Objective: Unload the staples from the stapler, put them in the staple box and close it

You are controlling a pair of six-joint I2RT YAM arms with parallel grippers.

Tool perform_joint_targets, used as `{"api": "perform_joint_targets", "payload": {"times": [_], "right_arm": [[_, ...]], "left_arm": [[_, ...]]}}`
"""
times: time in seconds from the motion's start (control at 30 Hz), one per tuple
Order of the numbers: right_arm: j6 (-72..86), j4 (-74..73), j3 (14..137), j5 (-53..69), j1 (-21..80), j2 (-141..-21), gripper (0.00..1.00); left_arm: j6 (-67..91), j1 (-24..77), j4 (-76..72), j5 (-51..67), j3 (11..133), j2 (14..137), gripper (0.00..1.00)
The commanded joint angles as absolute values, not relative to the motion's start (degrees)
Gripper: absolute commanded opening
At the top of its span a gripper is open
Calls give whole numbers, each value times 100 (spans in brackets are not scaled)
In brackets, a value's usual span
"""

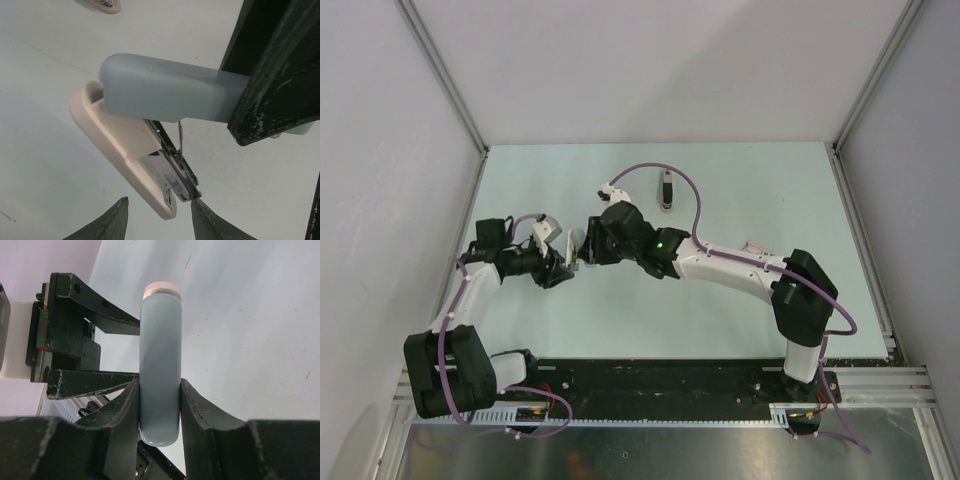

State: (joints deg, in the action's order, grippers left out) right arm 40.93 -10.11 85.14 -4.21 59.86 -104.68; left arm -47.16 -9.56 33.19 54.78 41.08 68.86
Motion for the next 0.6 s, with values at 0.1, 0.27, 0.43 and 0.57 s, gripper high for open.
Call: {"api": "perform_joint_targets", "payload": {"times": [0.1, 0.27, 0.43, 0.57], "right_arm": [[4203, -623, 8527, -334, 6064, -10421, 0], [4251, -589, 8448, -273, 6087, -10394, 0], [4285, -544, 8409, -189, 6125, -10393, 0], [4278, -516, 8401, -116, 6159, -10414, 0]], "left_arm": [[-5187, -1011, 3304, 5713, 3986, 6727, 55], [-5345, -1011, 3303, 5577, 4013, 6708, 46], [-5500, -1006, 3309, 5473, 3996, 6645, 33], [-5654, -1005, 3302, 5310, 4001, 6589, 16]]}}
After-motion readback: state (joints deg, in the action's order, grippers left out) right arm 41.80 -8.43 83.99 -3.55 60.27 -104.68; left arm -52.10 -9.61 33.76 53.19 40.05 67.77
